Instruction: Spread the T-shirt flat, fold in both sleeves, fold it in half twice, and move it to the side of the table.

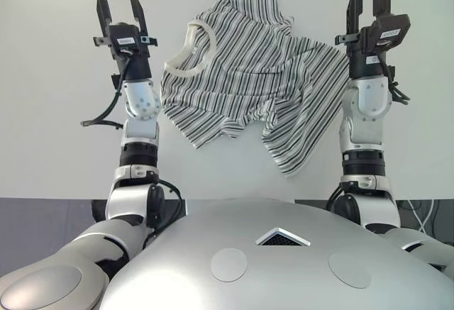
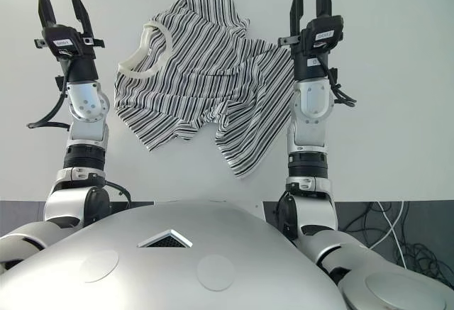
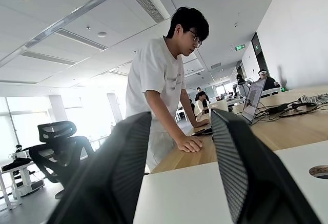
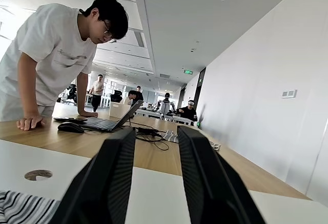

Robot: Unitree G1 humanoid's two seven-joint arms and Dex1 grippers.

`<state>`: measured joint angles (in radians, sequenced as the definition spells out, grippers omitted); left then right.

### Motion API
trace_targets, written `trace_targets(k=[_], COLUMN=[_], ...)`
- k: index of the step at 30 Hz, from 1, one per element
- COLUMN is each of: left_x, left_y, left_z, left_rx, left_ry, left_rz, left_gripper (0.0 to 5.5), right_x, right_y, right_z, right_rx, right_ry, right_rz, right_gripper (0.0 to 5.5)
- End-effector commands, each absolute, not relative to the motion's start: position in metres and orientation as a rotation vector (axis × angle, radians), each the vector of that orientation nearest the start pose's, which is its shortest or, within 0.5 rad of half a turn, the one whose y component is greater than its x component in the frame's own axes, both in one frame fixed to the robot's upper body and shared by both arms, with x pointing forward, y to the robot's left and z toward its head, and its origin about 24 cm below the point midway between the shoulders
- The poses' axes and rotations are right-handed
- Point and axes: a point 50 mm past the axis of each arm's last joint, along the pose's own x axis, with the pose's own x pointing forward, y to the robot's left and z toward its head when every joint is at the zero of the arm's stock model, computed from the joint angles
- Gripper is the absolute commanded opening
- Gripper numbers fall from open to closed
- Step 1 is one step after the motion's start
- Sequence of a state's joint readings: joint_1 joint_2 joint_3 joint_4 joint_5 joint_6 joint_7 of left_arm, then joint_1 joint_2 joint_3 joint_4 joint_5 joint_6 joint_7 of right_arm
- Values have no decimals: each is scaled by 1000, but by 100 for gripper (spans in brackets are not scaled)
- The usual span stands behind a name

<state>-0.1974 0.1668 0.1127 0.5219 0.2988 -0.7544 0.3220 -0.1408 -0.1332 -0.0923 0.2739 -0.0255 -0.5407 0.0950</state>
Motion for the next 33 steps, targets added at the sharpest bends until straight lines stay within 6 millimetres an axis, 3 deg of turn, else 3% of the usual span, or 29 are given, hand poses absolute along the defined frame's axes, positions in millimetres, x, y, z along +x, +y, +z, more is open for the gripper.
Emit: trace_targets(k=[1,10,21,25,33], left_x=[265,256,272,277,274], left_y=[191,184,180,182,181], left_z=[40,57,71,71,70], left_rx=[371,298,271,279,279], left_ry=[-459,-572,-567,-552,-551], left_rz=[191,140,141,140,158], left_gripper=[212,212,212,212,212], right_x=[269,265,267,268,269], right_y=[-179,-180,-196,-192,-183], right_z=[61,70,80,74,80], right_rx=[-166,-190,-201,-168,-144], right_ry=[-400,-482,-503,-481,-504], right_rz=[28,-13,-60,-59,-36], right_gripper=[151,151,151,151,151])
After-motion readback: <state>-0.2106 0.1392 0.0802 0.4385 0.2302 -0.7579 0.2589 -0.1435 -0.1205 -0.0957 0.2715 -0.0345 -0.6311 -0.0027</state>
